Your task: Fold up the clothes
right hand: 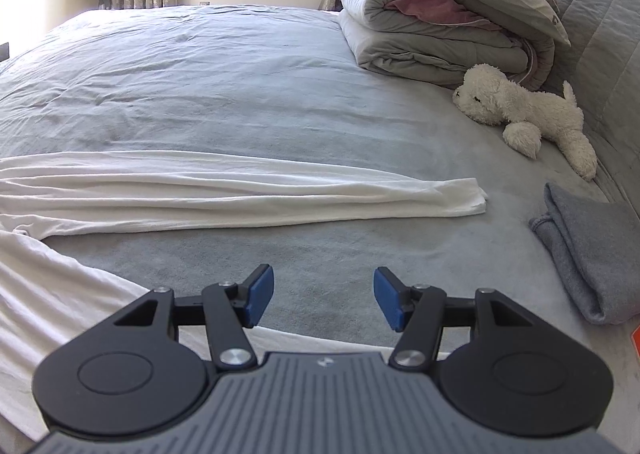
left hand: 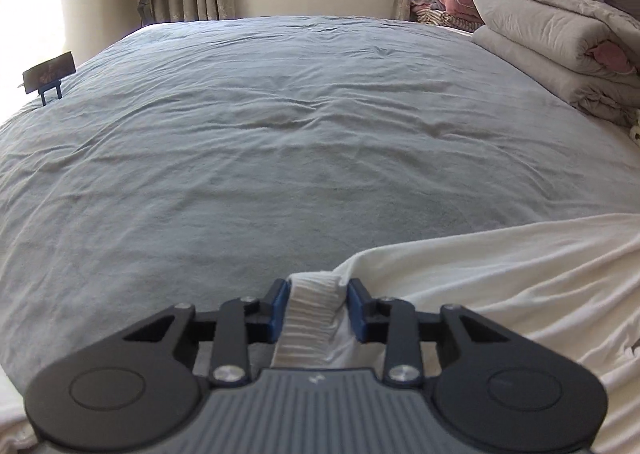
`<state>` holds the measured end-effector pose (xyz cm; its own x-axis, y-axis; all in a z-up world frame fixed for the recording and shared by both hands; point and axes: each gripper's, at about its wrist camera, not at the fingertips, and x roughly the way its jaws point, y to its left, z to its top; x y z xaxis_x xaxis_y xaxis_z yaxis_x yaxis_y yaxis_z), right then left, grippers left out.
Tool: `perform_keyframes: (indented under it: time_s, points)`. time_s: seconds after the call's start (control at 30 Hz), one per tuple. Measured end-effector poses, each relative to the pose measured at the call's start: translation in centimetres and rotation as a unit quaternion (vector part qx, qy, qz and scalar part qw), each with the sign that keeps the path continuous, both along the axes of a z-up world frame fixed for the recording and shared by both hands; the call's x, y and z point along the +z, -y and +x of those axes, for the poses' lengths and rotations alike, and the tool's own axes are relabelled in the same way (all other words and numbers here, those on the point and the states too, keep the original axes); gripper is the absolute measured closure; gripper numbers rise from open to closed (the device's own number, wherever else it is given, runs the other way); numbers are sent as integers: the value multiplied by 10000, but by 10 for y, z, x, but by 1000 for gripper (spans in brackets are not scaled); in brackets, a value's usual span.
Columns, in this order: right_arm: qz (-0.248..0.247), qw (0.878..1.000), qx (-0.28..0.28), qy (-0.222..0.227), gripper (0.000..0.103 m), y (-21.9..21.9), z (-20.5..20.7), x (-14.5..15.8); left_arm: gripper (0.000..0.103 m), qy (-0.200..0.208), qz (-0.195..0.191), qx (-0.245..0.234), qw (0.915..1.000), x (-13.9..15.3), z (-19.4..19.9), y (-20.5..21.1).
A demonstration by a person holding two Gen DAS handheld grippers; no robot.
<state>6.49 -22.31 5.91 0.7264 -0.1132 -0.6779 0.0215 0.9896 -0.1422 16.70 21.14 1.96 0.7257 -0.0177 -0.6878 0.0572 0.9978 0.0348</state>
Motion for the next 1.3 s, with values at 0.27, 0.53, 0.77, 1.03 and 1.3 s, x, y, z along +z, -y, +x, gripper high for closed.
perform_keyframes:
  time_s: [0.27,0.53,0.77,1.03,1.3]
  points:
    - [416,9962,698,307,39,-13,52,11,84,204,-13,-153,9997,6,-2,-3]
    - [314,9771,2104,-46,39,-96,140,-4,85,297,-203,-77,9993,11,-5,-15]
    - [113,9615,2647,-734,42,-109,169,-36,85,255,-293,-95,9992,8,-3,-19]
    - [-562,9592,2762,-202,103,-126,174,-28,86,300,-191,10,9994,9,-2,-18]
    - [-818,9628,2536,442,103,-125,173,-28,86,419,-75,215,9989,9,1,-18]
